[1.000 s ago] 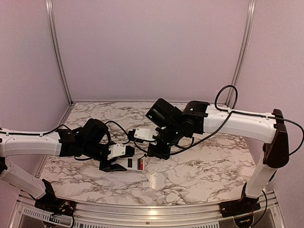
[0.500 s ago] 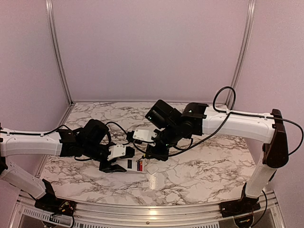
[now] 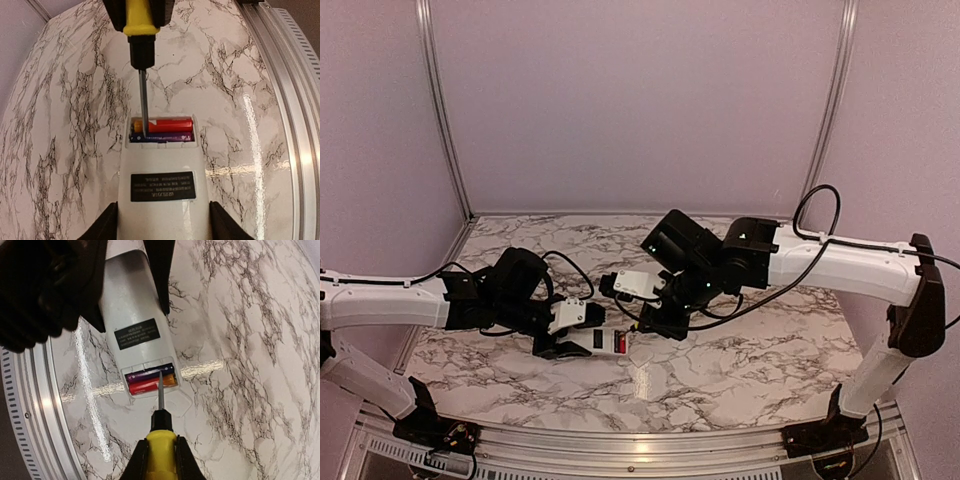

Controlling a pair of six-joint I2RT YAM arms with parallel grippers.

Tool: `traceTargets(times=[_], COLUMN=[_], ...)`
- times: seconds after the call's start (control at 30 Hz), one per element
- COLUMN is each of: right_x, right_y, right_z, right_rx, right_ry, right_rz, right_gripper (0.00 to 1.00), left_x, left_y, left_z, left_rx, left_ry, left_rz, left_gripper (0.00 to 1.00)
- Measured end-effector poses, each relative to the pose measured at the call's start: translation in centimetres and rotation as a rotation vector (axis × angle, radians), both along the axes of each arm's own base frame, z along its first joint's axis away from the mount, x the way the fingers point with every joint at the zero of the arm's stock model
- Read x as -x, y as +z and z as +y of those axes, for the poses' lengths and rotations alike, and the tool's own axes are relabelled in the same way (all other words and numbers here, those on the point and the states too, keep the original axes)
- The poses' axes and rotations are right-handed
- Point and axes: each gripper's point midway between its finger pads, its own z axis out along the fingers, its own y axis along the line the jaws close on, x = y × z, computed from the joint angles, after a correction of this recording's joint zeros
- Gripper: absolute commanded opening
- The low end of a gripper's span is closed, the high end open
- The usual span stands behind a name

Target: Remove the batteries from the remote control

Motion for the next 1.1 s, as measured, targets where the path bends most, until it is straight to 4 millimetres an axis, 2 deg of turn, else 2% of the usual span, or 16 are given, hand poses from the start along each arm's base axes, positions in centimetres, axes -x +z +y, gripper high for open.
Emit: traceTargets(times=[0.1, 1.1], right_x=[0.0, -1.2], right_y=[0.0, 0.9], right_z=[-0.6, -1.2], right_rx=[0.007, 0.011], right_ry=[-0.015, -0.102], right_rz=[-0.005, -0.08], right_gripper=[0.0, 0.0], left_x=[-0.1, -0.4], left_y=[0.2, 0.9], left_z=[-0.1, -0.5], left_rx=[0.008, 0.036], left_ry=[-0.003, -0.001], left_rz=[-0.01, -0.03], left_gripper=[0.0, 0.0])
